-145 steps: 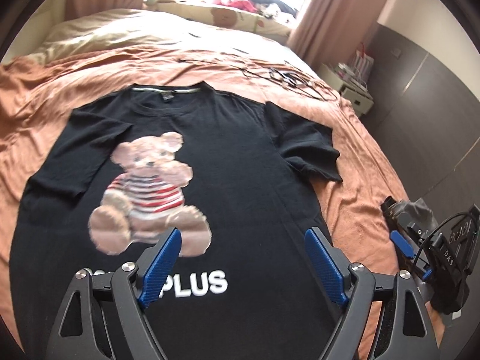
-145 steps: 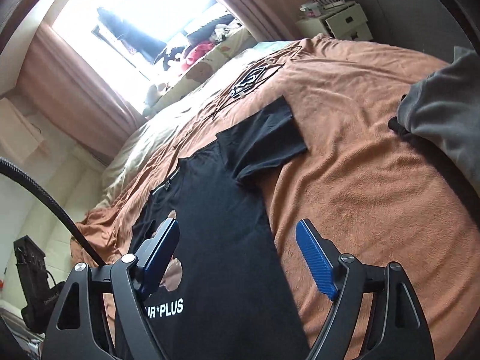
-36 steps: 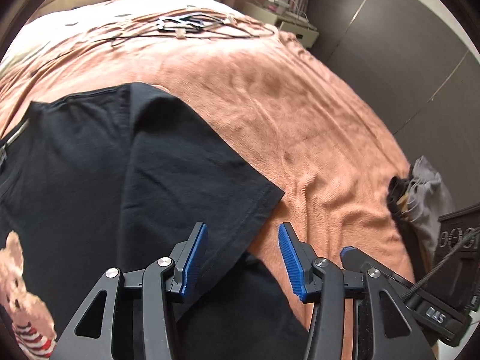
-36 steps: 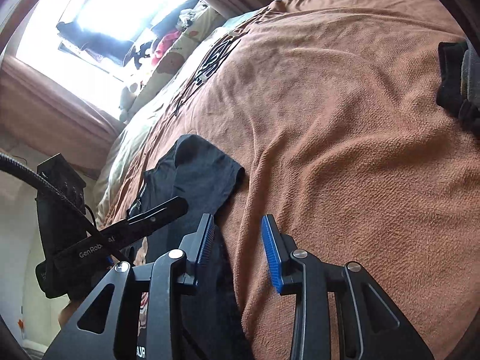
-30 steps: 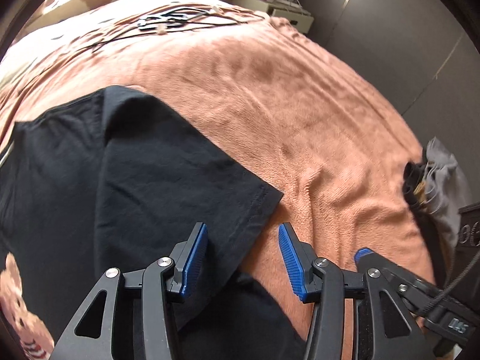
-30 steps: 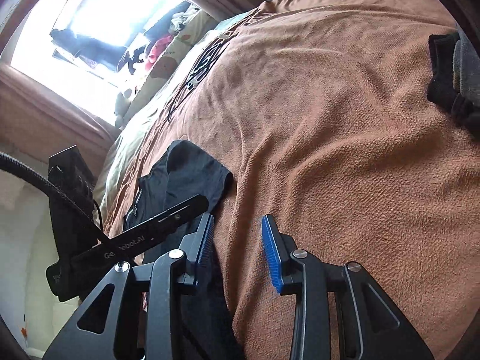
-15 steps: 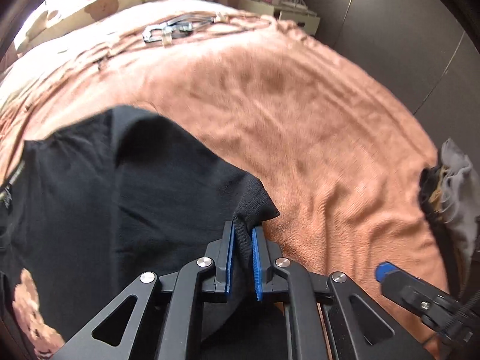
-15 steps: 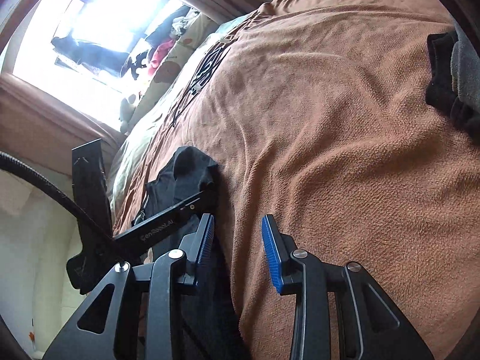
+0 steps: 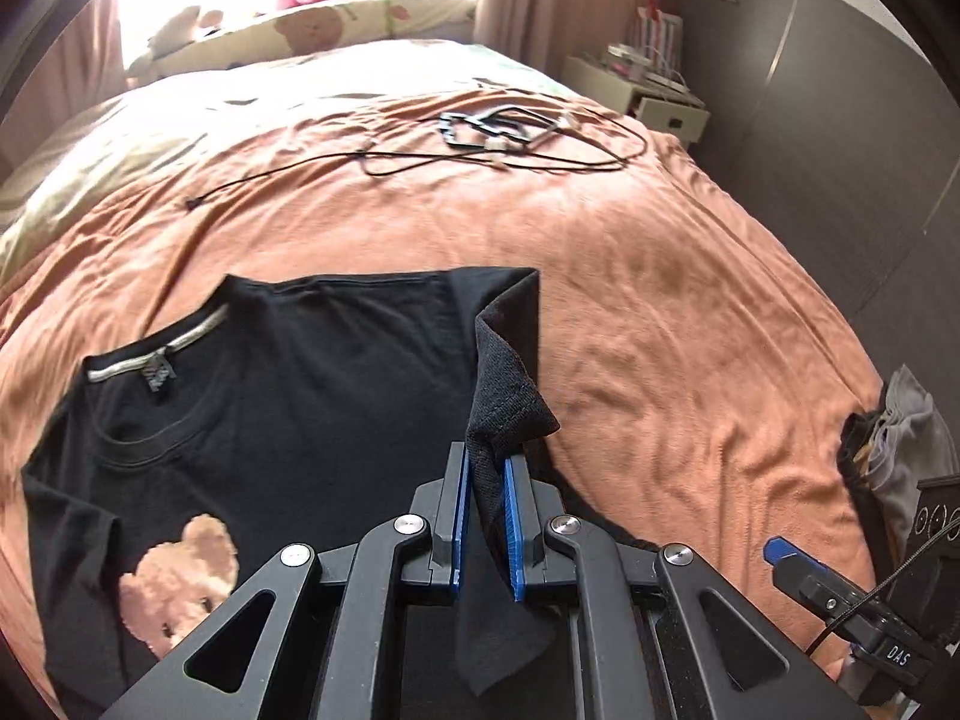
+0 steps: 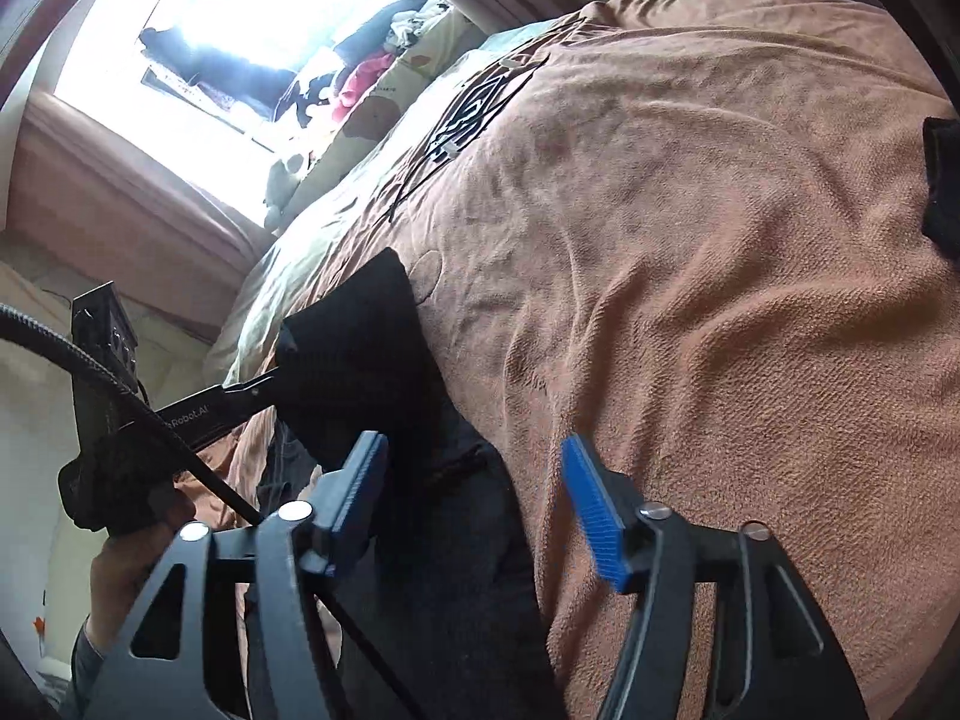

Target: Fold small clothes

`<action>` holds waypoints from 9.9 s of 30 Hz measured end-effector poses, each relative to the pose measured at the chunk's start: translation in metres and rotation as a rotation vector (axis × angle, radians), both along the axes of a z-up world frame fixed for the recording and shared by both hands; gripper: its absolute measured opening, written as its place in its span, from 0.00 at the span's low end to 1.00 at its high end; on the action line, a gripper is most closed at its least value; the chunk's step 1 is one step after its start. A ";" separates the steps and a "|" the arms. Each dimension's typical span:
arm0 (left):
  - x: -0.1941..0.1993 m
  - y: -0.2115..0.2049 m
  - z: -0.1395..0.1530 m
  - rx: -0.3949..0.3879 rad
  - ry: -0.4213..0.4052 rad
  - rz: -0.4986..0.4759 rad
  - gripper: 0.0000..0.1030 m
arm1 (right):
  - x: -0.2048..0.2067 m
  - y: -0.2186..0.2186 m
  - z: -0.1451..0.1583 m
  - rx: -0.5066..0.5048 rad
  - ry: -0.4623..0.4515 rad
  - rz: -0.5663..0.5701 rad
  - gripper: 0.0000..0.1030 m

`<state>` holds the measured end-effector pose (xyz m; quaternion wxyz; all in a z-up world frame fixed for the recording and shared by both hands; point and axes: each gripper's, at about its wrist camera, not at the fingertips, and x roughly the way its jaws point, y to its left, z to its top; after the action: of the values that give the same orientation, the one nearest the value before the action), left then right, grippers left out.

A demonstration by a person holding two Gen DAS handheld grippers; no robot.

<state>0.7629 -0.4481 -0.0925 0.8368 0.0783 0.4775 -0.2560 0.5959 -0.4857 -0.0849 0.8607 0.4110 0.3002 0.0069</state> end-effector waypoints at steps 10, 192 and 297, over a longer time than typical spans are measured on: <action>0.023 0.060 -0.015 0.001 0.017 0.132 0.11 | 0.015 0.013 -0.003 -0.011 0.016 0.038 0.65; -0.587 0.573 0.006 -0.347 -0.167 0.499 0.77 | -0.527 0.134 0.088 -0.449 -0.122 0.153 1.00; -0.458 0.558 -0.109 -0.662 0.250 0.764 0.12 | -0.392 0.068 0.020 -0.096 0.034 0.067 0.01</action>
<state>0.3053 0.1100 -0.2013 0.7871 -0.4015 0.4619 -0.0768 0.2043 -0.4178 -0.0645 0.8736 0.3589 0.3283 0.0141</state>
